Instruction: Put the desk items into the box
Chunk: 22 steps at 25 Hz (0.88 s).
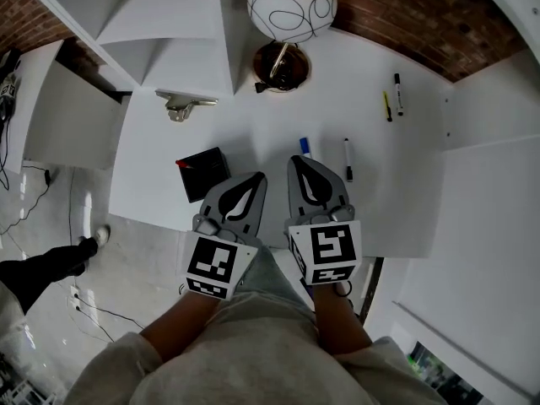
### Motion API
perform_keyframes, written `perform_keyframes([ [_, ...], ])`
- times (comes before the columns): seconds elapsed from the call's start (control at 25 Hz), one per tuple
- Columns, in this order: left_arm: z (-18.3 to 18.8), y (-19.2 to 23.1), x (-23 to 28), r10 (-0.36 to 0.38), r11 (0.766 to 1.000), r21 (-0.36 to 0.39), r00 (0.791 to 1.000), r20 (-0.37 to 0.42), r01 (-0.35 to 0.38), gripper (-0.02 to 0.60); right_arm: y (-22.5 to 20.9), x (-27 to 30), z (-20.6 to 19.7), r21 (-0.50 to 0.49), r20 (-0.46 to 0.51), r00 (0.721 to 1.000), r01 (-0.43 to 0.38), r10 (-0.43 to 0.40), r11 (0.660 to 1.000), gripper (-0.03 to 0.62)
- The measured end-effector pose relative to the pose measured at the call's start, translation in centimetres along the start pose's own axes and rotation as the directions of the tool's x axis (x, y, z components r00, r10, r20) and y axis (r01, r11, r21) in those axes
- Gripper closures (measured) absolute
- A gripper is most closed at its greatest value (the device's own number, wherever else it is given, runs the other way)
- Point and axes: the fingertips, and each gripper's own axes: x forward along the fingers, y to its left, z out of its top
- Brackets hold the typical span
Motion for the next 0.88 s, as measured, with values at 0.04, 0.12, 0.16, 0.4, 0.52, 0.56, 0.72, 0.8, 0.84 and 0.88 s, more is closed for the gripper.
perform_keyframes([
  [0.04, 0.0, -0.2, 0.3, -0.006, 1.0, 0.0, 1.0, -0.002, 0.006, 0.575, -0.4, 0.0, -0.2, 0.002, -0.004, 1.0, 0.007, -0.007, 1.0, 0.577],
  [0.12, -0.1, -0.6, 0.8, -0.019, 1.0, 0.001, 1.0, -0.008, 0.019, 0.575, -1.2, -0.1, -0.5, 0.008, -0.012, 1.0, 0.02, -0.02, 1.0, 0.577],
  [0.16, -0.2, -0.9, 1.1, -0.025, 1.0, 0.001, 1.0, -0.011, 0.025, 0.575, -1.5, -0.2, -0.7, 0.009, -0.016, 1.0, 0.025, -0.025, 1.0, 0.577],
  [0.4, -1.0, -1.7, 2.6, -0.045, 0.999, -0.004, 0.999, -0.029, 0.045, 0.575, -3.2, 0.0, -2.5, 0.014, -0.06, 0.997, 0.04, -0.039, 0.999, 0.577],
  [0.52, -1.5, -2.0, 3.4, -0.051, 0.999, -0.01, 0.998, -0.036, 0.051, 0.575, -3.9, 0.3, -3.7, 0.014, -0.099, 0.995, 0.03, -0.029, 0.999, 0.577],
  [0.56, -1.6, -2.1, 3.6, -0.052, 0.999, -0.013, 0.998, -0.038, 0.052, 0.575, -4.0, 0.4, -4.2, 0.016, -0.114, 0.993, 0.021, -0.019, 1.0, 0.577],
  [0.72, -2.3, -2.4, 4.6, -0.058, 0.998, -0.023, 0.997, -0.048, 0.057, 0.575, -4.9, 0.8, -6.3, 0.015, -0.183, 0.983, 0.005, -0.002, 1.0, 0.577],
  [0.8, -2.5, -2.5, 5.0, -0.061, 0.998, -0.027, 0.997, -0.053, 0.06, 0.575, -5.3, 1.1, -7.3, 0.009, -0.222, 0.975, -0.001, 0.003, 1.0, 0.577],
  [0.84, -2.6, -2.5, 5.2, -0.062, 0.998, -0.028, 0.997, -0.055, 0.061, 0.575, -5.5, 1.2, -7.9, 0.009, -0.243, 0.97, -0.005, 0.007, 1.0, 0.577],
  [0.88, -2.7, -2.5, 5.4, -0.063, 0.998, -0.03, 0.996, -0.058, 0.061, 0.575, -5.6, 1.4, -8.4, 0.011, -0.263, 0.965, -0.008, 0.011, 1.0, 0.577],
])
